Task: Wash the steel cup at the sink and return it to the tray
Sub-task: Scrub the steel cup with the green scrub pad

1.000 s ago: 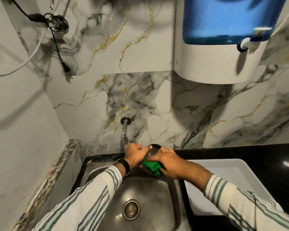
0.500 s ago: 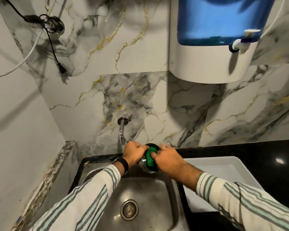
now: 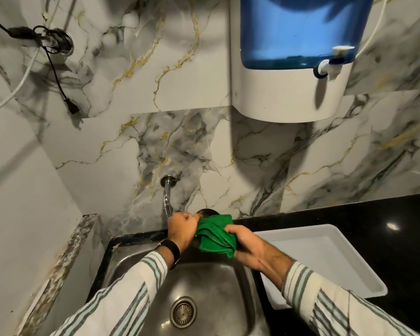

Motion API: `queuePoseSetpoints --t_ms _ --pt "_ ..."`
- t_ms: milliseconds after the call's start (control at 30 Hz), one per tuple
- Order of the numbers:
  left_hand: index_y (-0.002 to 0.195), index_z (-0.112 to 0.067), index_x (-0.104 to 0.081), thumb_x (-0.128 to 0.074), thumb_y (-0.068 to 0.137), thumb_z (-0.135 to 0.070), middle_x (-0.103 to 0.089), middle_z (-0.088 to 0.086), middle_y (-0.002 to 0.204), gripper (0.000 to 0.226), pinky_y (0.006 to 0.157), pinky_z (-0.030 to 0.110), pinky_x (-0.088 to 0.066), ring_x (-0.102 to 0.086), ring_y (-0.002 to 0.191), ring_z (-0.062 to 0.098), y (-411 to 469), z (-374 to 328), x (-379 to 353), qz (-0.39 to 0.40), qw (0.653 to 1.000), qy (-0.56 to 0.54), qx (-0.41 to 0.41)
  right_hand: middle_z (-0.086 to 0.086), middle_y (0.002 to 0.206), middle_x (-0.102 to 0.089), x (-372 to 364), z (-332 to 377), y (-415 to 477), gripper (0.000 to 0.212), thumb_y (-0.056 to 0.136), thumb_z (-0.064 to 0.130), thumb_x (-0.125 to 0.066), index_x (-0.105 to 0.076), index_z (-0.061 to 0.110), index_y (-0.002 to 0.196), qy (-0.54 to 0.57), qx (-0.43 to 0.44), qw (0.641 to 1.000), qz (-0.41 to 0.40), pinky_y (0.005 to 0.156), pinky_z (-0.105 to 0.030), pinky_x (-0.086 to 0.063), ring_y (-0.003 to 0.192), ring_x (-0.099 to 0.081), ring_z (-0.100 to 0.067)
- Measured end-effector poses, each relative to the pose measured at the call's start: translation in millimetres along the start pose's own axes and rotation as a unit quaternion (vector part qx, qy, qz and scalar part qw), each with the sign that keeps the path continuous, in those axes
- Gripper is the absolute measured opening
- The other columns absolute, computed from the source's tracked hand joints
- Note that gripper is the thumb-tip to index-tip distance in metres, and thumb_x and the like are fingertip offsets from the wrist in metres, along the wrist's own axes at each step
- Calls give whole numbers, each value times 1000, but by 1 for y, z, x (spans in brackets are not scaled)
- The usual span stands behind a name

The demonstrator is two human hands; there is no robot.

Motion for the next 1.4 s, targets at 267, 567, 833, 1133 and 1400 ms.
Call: queuePoseSetpoints --t_ms 267,567,833,1133,1400 --pt "94 -12 -69 -66 93 3 -75 9 88 15 77 28 -57 -72 88 28 -16 -24 -6 36 964 213 -157 16 132 -71 -11 125 -43 68 90 -6 -62 -62 41 139 -468 475 734 -129 113 -26 -51 124 -66 -8" --pt "103 -12 -69 -67 84 5 -78 12 90 25 77 39 -62 -75 86 34 -28 -60 -4 -55 966 172 -187 -5 164 -48 -40 74 -28 83 93 16 -67 -31 29 166 -768 428 452 -150 123 -47 -45 148 -50 -26" --pt "81 -31 -56 -67 90 13 -67 -5 78 45 62 8 -50 -63 70 12 -35 -50 10 -86 986 -34 -136 9 124 -73 20 77 -30 55 96 29 -78 -59 27 148 -423 385 783 -245 103 -26 -59 119 -71 -14" --pt "119 -17 -64 -68 96 -8 -74 3 113 25 97 45 -61 -71 106 27 -45 -85 1 -28 961 155 -226 -13 129 -78 -41 110 -64 75 78 14 -93 -64 8 147 -680 525 458 -229 96 -40 -66 112 -79 -28" --pt "126 -10 -63 -55 99 -2 -76 16 115 29 92 52 -63 -74 109 41 -44 -126 -15 -9 890 373 -261 -14 128 -78 -68 98 -71 76 76 28 -95 -67 13 146 -752 557 269 -229 82 -38 -70 108 -80 -28"
Point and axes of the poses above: each hand's wrist, its own y-axis towards the middle knuckle, its own x-axis out of the back of the hand, z = x × y, the point moved 9 cm from there along y, towards the middle knuckle
